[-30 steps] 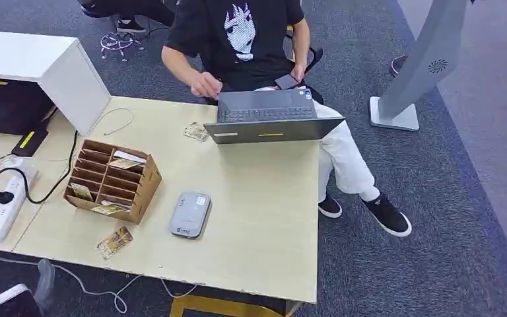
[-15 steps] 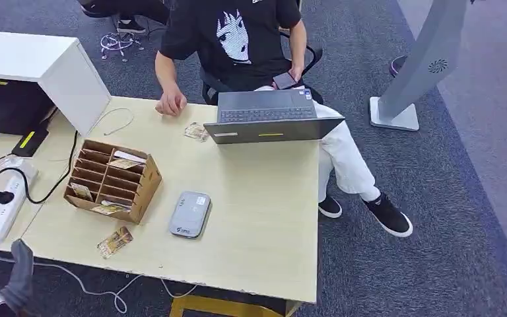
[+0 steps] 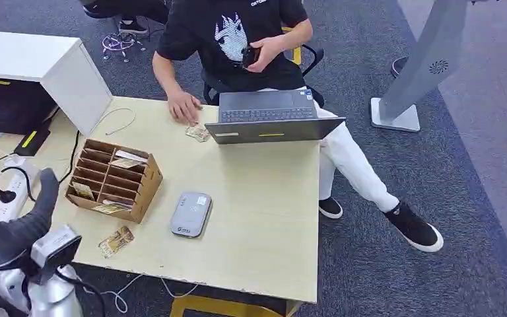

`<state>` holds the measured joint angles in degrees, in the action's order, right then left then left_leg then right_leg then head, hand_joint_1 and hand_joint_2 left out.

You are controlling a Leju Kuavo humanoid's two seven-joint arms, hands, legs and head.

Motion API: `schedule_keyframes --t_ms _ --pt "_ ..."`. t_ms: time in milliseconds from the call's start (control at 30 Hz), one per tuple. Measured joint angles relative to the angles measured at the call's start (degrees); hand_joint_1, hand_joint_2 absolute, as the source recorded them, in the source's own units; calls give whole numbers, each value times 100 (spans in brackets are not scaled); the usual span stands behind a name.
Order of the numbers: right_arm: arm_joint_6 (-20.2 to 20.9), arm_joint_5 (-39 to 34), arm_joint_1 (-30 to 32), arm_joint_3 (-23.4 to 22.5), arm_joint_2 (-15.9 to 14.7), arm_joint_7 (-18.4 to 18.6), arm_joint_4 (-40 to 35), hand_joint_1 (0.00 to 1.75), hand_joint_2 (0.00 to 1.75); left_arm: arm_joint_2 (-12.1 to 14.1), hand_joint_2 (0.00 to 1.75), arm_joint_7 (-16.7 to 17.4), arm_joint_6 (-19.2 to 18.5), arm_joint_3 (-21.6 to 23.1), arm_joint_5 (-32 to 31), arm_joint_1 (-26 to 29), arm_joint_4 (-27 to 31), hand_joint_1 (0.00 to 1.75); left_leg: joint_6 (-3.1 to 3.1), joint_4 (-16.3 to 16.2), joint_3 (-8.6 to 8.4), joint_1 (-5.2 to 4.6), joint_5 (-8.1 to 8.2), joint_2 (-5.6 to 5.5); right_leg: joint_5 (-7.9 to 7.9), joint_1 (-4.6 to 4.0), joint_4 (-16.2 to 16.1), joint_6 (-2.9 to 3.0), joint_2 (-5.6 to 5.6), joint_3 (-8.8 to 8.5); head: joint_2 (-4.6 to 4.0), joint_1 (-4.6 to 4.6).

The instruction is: Pass the card to the sensor for recognition and then transmit it.

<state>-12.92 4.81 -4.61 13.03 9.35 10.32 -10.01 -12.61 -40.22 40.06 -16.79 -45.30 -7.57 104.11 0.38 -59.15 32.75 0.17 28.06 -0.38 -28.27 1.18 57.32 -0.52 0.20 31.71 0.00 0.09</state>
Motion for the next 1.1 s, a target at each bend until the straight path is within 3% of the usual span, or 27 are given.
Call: schedule_keyframes --t_ms 167,333,700,967,1100 --pt "107 13 -6 22 -9 -28 0 0 175 162 175 13 2 -438 -990 -1151 -1473 0 -3 0 -2 0 -6 11 11 0 2 2 12 2 0 0" --pt "155 15 -5 22 -13 -11 0 0 175 278 175 140 2 -957 -1800 -1830 -2518 0 -3 0 -1 0 -5 12 11 0 2 2 15 5 0 0" --pt "199 101 -16 22 -39 26 0 0 175 491 175 529 4 -1458 -2584 -2402 -3487 0 -3 0 9 0 -5 15 10 0 2 1 17 15 0 -2" --pt "234 103 -20 22 -52 24 0 0 175 577 175 592 7 -1635 -2773 -2551 -3771 0 -3 0 10 1 -5 16 10 -1 3 2 18 16 0 -2" --pt "243 120 -30 22 -63 41 0 0 175 657 175 939 7 -1643 -3152 -2584 -3859 0 -3 0 10 0 -5 16 10 0 2 2 18 18 0 0"
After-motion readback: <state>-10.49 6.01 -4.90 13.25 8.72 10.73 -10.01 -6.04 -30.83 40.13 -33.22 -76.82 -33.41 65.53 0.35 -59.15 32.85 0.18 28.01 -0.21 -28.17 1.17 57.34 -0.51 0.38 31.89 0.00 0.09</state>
